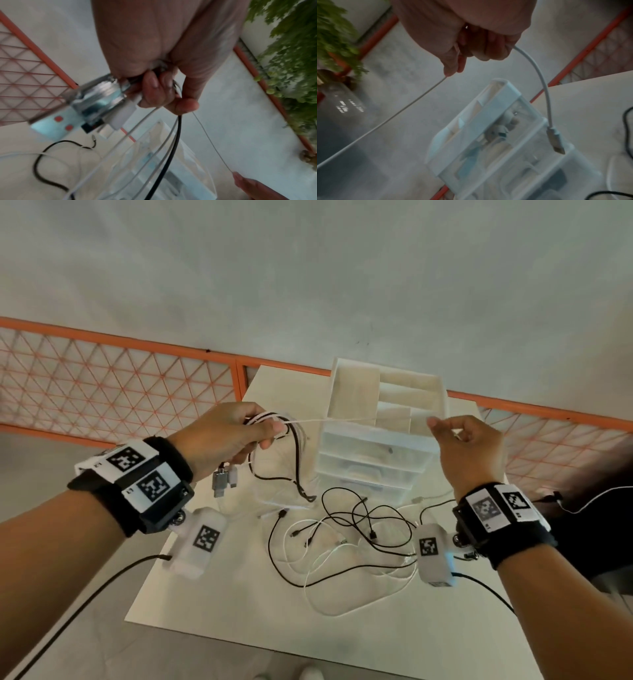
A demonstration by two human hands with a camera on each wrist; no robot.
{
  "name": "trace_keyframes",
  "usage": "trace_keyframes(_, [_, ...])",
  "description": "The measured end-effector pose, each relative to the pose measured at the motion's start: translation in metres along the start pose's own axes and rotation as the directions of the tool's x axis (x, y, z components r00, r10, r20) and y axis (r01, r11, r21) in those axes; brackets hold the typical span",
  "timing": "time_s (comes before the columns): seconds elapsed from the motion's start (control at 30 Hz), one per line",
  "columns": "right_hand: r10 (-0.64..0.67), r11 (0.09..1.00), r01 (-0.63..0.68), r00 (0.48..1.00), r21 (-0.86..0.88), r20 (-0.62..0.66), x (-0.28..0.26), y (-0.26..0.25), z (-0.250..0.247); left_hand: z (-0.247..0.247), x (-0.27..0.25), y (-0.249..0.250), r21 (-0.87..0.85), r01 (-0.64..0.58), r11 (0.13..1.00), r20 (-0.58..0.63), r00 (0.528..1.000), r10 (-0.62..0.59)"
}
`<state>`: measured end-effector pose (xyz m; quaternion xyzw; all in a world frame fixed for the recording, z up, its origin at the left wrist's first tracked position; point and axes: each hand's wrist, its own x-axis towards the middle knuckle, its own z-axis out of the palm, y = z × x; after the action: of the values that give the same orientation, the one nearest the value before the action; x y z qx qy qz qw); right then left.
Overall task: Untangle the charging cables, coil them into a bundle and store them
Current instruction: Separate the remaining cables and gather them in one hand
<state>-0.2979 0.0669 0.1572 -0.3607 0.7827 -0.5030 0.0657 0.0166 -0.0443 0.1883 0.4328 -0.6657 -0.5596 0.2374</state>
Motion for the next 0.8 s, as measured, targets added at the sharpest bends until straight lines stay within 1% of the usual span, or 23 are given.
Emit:
trace_keyframes(0.13, [0.058,0.993,-0.066,0.995,-0.097,-0.087,0.002,0.024,-0.002,-0.006,-0.001,-0.014,0.061,0.048,0.997,-0.083,0.996,-0.043])
trace_keyframes(0.23, [0.189,0.971,-0.206,0.972,-0.12,-0.14,0.004,0.046,-0.005,-0.011,-0.001,-0.021,0.06,0.074,0.995,-0.126,0.99,-0.066])
trace_keyframes(0.3, [0.276,0.954,-0.287,0.954,-0.088,-0.119,0.003,0.057,-0.006,-0.015,-0.002,-0.024,0.028,0.082,0.996,-0.143,0.987,-0.077])
trace_keyframes(0.37, [0.319,0.947,-0.321,0.946,-0.029,-0.052,0.002,0.056,-0.005,-0.018,-0.002,-0.025,-0.015,0.079,0.997,-0.163,0.983,-0.081])
trace_keyframes(0.43, [0.293,0.954,-0.296,0.953,0.041,0.076,-0.003,0.045,-0.001,-0.018,0.001,-0.024,-0.044,0.069,0.997,-0.189,0.979,-0.076])
trace_keyframes(0.47, [0.255,0.962,-0.267,0.955,0.064,0.152,-0.006,0.037,0.002,-0.017,0.002,-0.022,-0.067,0.059,0.996,-0.202,0.977,-0.071])
trace_keyframes(0.53, [0.128,0.99,-0.141,0.947,0.026,0.296,-0.015,0.019,0.009,-0.015,0.006,-0.016,-0.118,0.039,0.992,-0.214,0.975,-0.064])
trace_keyframes(0.6, [0.027,0.996,0.012,0.915,-0.094,0.403,-0.024,0.001,0.016,-0.013,0.007,-0.011,-0.128,0.017,0.992,-0.196,0.98,-0.042])
trace_keyframes(0.63, [0.007,0.991,0.053,0.897,-0.125,0.441,-0.027,-0.007,0.019,-0.012,0.008,-0.009,-0.121,0.006,0.993,-0.181,0.983,-0.028])
trace_keyframes(0.73, [-0.044,0.996,0.078,0.847,-0.042,0.53,-0.035,-0.034,0.028,-0.007,0.007,-0.003,-0.127,-0.016,0.992,-0.143,0.99,-0.003])
trace_keyframes(0.8, [-0.128,0.99,0.143,0.808,0.021,0.575,-0.039,-0.055,0.035,-0.003,0.006,-0.002,-0.124,-0.02,0.992,-0.132,0.991,0.004])
